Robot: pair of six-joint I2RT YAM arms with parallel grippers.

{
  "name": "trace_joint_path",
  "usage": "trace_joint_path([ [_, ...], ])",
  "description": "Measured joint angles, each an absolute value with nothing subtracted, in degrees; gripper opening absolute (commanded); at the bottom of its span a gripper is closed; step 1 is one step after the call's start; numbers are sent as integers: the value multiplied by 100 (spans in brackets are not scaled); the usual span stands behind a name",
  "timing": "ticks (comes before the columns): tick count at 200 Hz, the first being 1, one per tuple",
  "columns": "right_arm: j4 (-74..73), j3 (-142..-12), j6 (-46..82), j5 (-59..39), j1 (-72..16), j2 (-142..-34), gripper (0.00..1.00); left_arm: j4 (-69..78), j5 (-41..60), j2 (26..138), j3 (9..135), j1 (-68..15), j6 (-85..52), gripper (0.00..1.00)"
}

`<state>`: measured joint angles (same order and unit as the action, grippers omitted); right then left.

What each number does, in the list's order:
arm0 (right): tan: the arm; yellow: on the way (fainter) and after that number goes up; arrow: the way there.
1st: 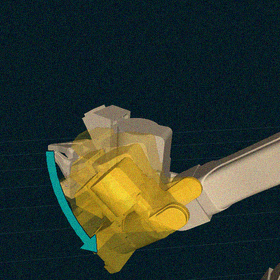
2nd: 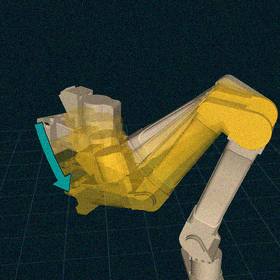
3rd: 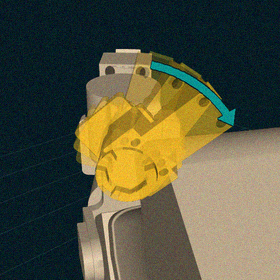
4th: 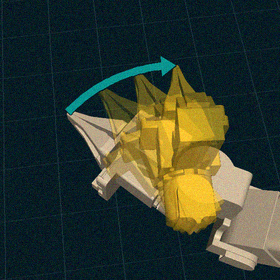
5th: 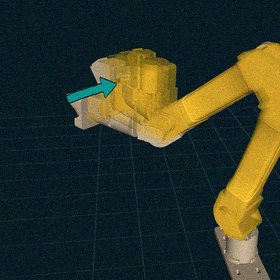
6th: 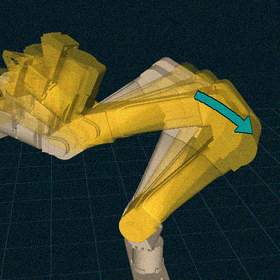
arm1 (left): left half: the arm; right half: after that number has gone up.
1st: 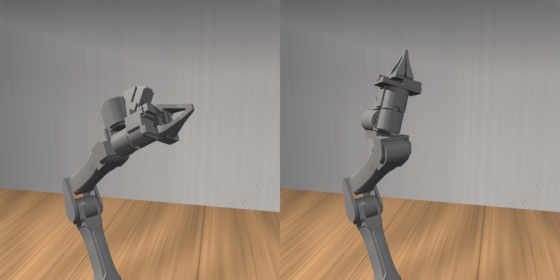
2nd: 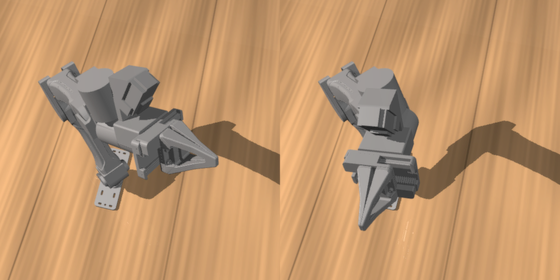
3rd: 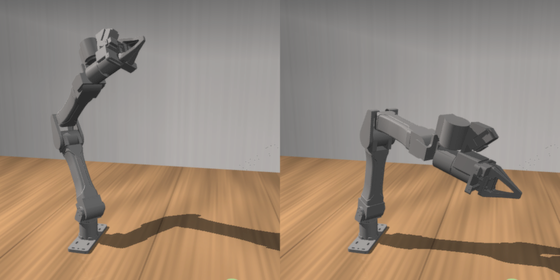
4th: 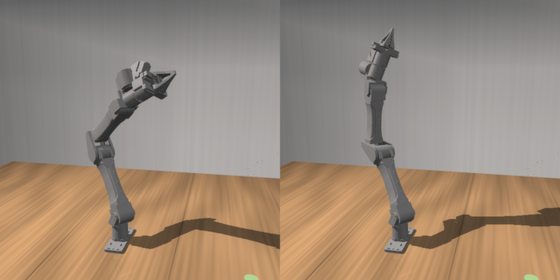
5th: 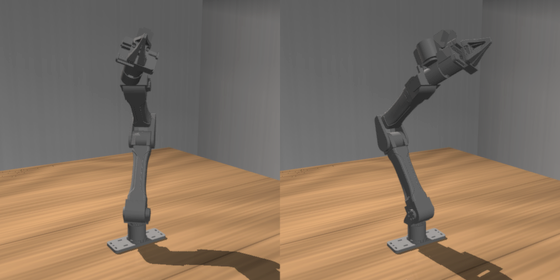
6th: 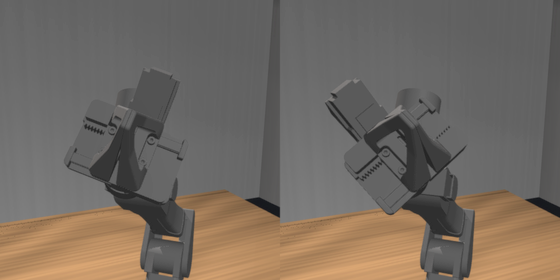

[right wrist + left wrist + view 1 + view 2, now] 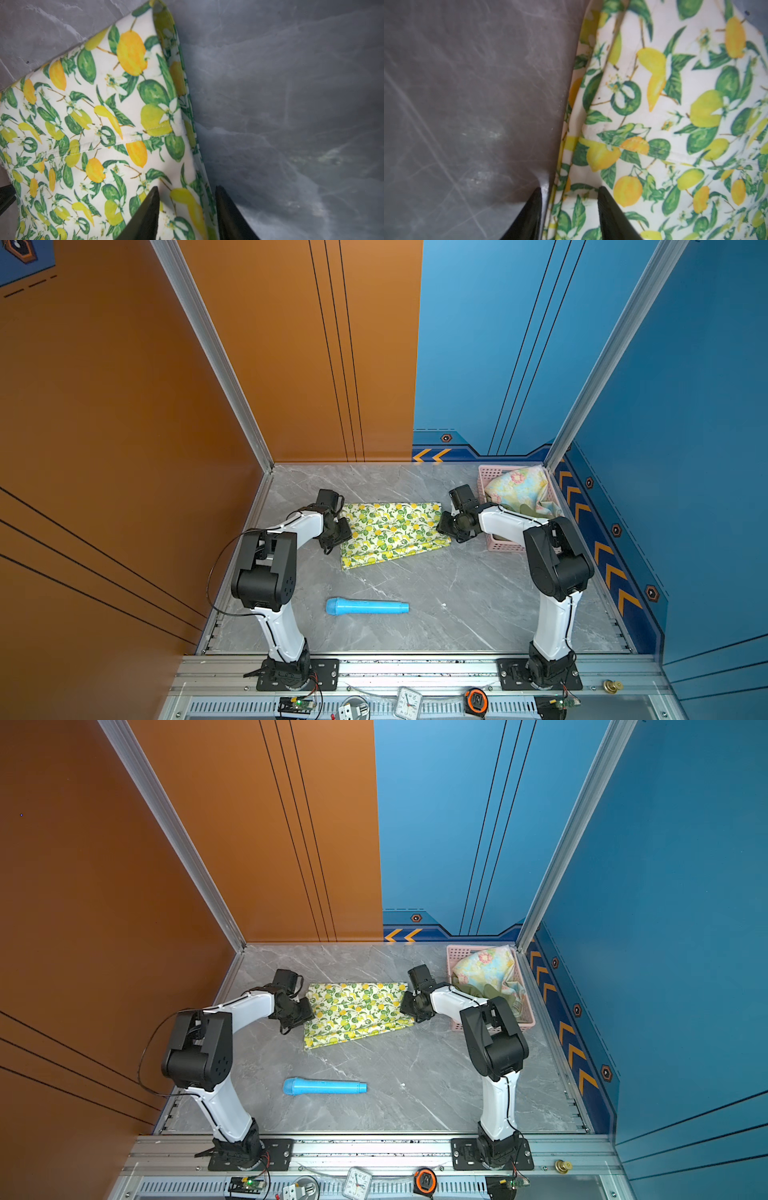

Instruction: Fold and stack the skirts

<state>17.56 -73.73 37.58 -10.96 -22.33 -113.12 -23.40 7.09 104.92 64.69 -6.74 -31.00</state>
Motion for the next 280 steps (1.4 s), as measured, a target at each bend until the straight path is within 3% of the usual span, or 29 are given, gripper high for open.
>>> trace_joint_path([
  [30, 1754, -7367, 3782, -1118, -2257, -11319, 35, -2340, 707, 10556, 6512, -676, -3100, 26],
  [88, 1651, -7367, 3874, -1326, -2257, -11351, 0, -2318, 685, 10652, 6571, -729, -3046, 2],
  [182, 1850, -7703, 3669, -1052, -2296, -11279, 0, -2187, 685, 10669, 6571, -908, -3087, 0],
  [190, 1892, -7706, 3651, -1013, -2298, -11233, 8, -2185, 685, 10669, 6571, -906, -3087, 0],
  [210, 1986, -7693, 3607, -891, -2290, -11093, 46, -2185, 685, 10669, 6571, -906, -3087, 0],
  [221, 1994, -7629, 3603, -847, -2263, -11013, 57, -2185, 685, 10669, 6571, -904, -3087, 0],
  [237, 2008, -7478, 3568, -784, -2202, -10892, 62, -2185, 687, 10669, 6571, -899, -3087, 0],
  [280, 2051, -7188, 3632, -786, -1988, -10825, 59, -2185, 687, 10669, 6571, -902, -3087, 0],
])
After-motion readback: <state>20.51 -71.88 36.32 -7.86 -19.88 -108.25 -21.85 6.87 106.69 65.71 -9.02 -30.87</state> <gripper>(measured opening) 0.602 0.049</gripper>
